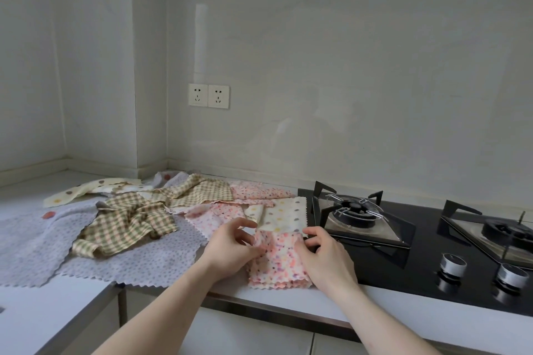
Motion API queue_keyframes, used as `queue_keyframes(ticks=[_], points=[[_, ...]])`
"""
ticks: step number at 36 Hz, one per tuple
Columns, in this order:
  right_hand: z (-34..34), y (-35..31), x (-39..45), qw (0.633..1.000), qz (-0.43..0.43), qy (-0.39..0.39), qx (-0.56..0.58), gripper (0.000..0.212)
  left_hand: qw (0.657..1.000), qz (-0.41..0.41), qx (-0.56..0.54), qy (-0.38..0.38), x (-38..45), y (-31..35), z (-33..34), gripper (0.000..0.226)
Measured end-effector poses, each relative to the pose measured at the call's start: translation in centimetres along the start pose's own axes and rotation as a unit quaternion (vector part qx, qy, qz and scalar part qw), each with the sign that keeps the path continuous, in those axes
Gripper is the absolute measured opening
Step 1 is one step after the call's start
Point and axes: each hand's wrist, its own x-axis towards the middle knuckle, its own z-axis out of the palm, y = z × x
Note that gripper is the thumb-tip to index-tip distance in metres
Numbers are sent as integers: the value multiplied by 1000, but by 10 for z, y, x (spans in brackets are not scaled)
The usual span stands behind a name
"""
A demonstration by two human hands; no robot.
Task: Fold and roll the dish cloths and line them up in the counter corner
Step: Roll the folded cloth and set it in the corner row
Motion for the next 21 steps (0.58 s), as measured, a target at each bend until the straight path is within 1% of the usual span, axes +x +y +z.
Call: queue_keyframes(ticks=[2,4,9,13,17,21], points=[[-1,-1,-2,1000,-6,-10,2,30,1000,-10,-6,-5,0,2,0,53],[-1,0,-2,1000,-12,-15,9,32,1000,-16,6,0,0,4,0,50],[0,5,-1,996,-31,-13,81,31,997,-24,79,11,1,3,5,52],[2,9,2,991,-44,1,128,32,994,3,109,27,-1,4,6,37],[4,11,5,989,-44,5,142,35,994,22,97,39,-3,3,3,24],[3,11,4,989,-40,-8,141,36,997,19,61,40,-5,5,3,26]])
